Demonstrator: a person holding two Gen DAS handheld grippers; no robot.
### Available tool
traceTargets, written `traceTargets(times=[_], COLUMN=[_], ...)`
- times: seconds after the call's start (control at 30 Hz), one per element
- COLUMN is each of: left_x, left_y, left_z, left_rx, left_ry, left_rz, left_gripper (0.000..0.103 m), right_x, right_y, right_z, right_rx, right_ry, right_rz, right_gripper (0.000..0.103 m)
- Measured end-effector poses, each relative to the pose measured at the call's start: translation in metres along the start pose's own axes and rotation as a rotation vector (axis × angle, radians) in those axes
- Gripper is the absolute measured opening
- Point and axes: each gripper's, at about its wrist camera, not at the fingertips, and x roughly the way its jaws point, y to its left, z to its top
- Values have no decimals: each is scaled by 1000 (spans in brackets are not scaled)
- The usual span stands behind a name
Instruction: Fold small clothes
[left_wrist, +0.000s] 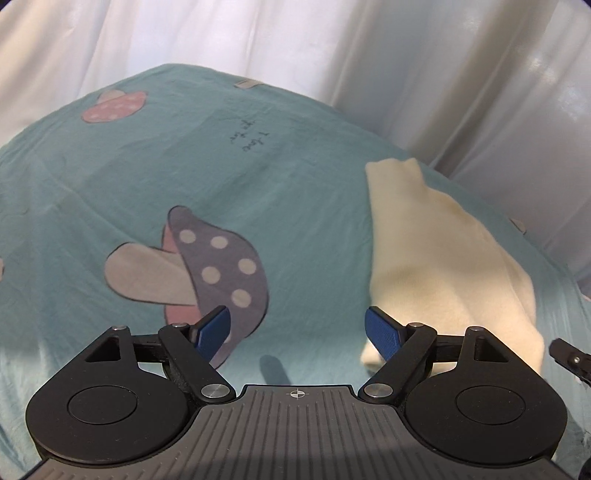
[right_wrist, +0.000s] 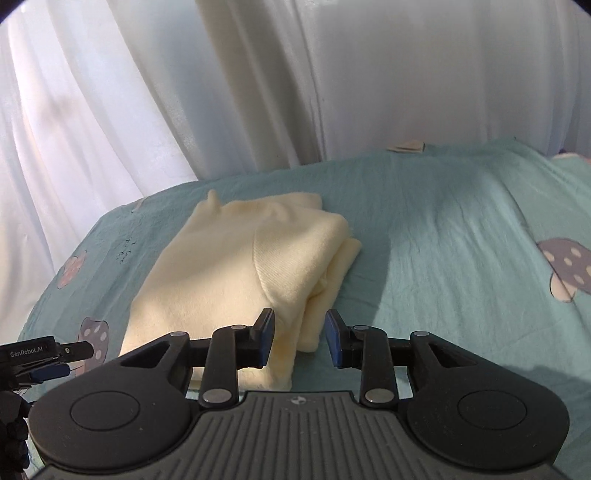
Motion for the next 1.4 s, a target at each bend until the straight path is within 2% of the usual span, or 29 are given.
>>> traceTargets(times=[0.13,0.2,0.27,0.4,0.47,0.63,0.7,0.77,0.8,0.83,0.87,0.9,0.97,1.07,1.17,1.23,1.3,1.4], left_x=[14,30,47,65,65,60,52,41,35,30,25,21,15,3,-5,-9,-13,-16], left_y=[-40,-55,-63,-53,-54,-51,-48,-42,-40,-39,-40,-40,-40,-42,-47,-51,-53,-54], left_z=[8,7,3,-7,-11,-16,-18,-24,-28,-35,-42,-49,-61,-71,-69,-63,-56,-43], left_rx=[109,152,181,145,183,204,204,220,235,266,298,322,356,404,435,452,452,432], left_ry=[-26,1,53,108,86,89,116,135,143,170,200,224,253,241,247,256,255,253], left_rz=[-50,-58,-33,-34,-26,-18,-17,-22,-23,-5,20,37,59,94,132,136,109,105], left_gripper=[90,90,90,96,98,98,98,98,98,98,98,98,99,100,101,102,102,102], right_x=[23,39,53,54,54,53,52,46,40,33,26,20,11,4,2,3,2,-1], right_y=[36,49,53,62,63,66,68,66,65,65,65,65,64,61,63,68,72,71], right_z=[4,-2,-10,-24,-26,-26,-23,-23,-25,-27,-31,-36,-47,-59,-57,-53,-49,-38], right_rx=[-90,-138,-156,-288,-312,-319,-299,-255,-236,-222,-210,-198,-181,-132,-95,-118,-144,-117], right_ry=[19,44,82,57,58,67,113,183,212,240,275,306,353,428,485,498,490,460], right_rz=[60,58,45,20,18,3,-3,1,13,34,50,50,34,-14,-104,-147,-165,-179], right_gripper=[29,29,29,29,29,30,31,40,54,79,90,97,98,99,99,99,99,99])
